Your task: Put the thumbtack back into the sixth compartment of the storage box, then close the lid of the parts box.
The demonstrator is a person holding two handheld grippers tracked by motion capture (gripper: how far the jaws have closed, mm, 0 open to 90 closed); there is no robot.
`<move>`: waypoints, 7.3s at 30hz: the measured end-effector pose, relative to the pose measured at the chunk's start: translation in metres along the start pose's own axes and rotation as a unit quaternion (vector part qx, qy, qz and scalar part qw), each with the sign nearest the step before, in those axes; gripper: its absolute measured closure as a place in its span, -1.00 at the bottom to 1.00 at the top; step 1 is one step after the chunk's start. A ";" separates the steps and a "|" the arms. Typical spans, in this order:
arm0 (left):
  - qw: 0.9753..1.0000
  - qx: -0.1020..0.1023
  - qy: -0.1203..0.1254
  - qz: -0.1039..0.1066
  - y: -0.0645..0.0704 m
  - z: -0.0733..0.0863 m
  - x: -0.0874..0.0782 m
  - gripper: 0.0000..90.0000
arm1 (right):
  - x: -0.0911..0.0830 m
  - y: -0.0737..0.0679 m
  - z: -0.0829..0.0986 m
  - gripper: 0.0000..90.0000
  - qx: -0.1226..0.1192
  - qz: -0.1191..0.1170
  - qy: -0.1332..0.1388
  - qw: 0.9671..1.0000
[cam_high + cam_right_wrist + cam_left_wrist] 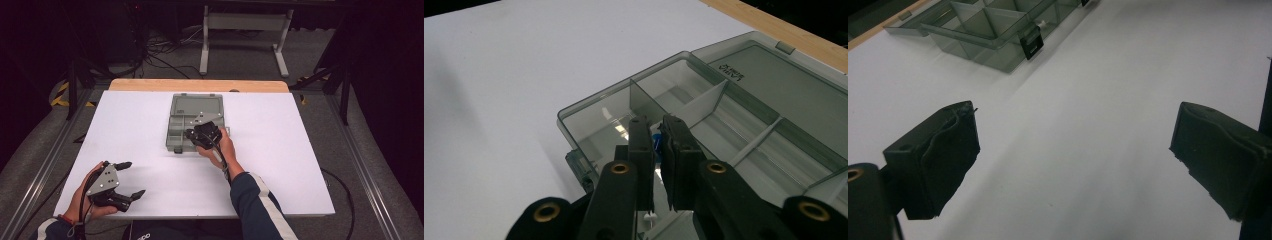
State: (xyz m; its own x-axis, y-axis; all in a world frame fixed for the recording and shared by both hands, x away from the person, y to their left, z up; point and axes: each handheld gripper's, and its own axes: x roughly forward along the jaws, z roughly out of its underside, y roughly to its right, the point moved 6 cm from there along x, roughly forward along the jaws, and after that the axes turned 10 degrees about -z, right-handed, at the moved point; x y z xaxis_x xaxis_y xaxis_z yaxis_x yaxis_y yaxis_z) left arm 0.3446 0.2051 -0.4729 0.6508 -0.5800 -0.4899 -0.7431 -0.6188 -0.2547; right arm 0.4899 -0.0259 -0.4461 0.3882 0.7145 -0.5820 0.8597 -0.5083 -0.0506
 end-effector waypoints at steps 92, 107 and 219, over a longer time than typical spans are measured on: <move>0.999 -0.032 0.004 -0.035 -0.033 -0.015 0.024 -0.86 | -0.109 0.043 0.084 -0.86 0.002 0.089 0.042 0.995; 0.996 -0.059 -0.005 -0.072 -0.069 -0.025 0.056 -0.89 | -0.107 0.061 0.097 -0.81 0.014 0.118 0.024 0.993; 0.973 -0.102 -0.186 -0.094 -0.160 -0.066 0.245 0.96 | 0.002 0.189 0.042 1.00 0.057 0.090 -0.097 0.990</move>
State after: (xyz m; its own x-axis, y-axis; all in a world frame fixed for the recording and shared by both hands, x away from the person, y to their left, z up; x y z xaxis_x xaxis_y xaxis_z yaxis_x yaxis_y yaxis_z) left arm 0.6331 0.1267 -0.4974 0.6419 -0.2380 -0.7289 -0.5456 -0.8097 -0.2160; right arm 0.6390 -0.1412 -0.4909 0.4520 0.5072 -0.7338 0.7346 -0.6783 -0.0164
